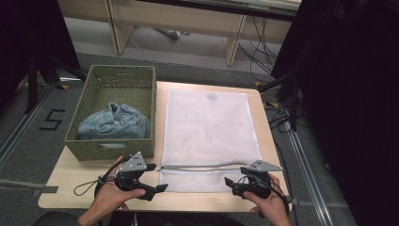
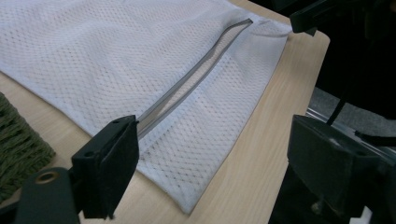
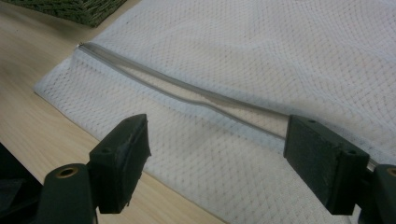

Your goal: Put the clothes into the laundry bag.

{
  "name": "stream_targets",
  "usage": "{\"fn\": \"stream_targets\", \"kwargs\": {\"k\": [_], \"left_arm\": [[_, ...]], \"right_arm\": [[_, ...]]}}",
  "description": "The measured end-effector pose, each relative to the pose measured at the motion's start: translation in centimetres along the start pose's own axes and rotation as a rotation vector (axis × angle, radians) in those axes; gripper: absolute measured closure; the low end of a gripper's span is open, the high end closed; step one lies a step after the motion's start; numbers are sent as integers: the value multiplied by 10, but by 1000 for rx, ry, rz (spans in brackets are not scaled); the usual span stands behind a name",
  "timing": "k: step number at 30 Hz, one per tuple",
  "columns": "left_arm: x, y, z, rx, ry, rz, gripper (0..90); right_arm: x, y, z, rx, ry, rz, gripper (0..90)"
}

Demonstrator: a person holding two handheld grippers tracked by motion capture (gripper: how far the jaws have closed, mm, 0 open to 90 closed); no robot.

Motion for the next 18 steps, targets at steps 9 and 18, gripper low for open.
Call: {"fn": "stream_targets", "kwargs": {"k": [9, 18], "left_arm": [[2, -1, 3, -35, -17, 5, 179], [-1, 1, 1, -33, -13, -15, 183]], "right_arm": [[0, 0, 1, -7, -5, -1, 232], [-2, -1, 1, -7, -31, -6, 225]]}}
Point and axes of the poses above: each handheld gripper's, and its own axes: y roughly backward along the jaws, z roughly out of its underside, x roughly to its right, the point moved 9 cm from there along -y, roughly forward along the jaws, and after that the axes turned 5 degrees about y, right-handed, at the moved point
